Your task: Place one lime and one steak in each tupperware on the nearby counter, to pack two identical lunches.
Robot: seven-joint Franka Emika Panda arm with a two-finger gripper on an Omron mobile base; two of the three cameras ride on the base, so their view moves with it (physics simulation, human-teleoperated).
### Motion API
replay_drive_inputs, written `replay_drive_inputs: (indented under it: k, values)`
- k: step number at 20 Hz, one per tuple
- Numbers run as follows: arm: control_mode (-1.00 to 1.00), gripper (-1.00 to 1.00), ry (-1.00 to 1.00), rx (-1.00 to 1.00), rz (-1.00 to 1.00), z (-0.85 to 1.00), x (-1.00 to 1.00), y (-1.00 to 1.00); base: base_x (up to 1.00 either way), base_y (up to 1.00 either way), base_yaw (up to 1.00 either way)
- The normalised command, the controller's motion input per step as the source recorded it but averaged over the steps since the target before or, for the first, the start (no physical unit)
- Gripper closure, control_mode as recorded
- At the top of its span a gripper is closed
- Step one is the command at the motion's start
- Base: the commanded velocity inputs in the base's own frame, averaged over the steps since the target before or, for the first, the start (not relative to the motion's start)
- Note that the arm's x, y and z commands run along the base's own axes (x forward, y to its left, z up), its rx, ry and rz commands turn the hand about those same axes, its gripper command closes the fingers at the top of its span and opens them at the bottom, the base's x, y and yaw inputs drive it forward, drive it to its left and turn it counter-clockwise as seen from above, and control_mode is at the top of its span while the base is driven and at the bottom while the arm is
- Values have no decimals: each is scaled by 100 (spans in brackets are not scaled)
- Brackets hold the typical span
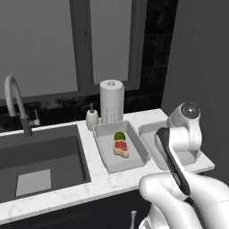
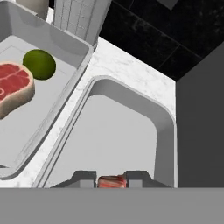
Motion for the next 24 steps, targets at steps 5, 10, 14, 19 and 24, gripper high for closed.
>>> replay_drive_inputs:
  k: [5,10,14,19,24]
  values:
    - [-100,100,3,0,-3,-36,54,-14,0,0,0]
    - [-100,100,3,0,-1,-31,55,-19,0,0,0]
    - [-100,100,0,0,0,-34,49,-19,0,0,0]
    - [-100,-100,0,0,0,-27,35,-6,0,0,0]
    - [-100,-100,0,0,0,-7,21,0,0,0,0]
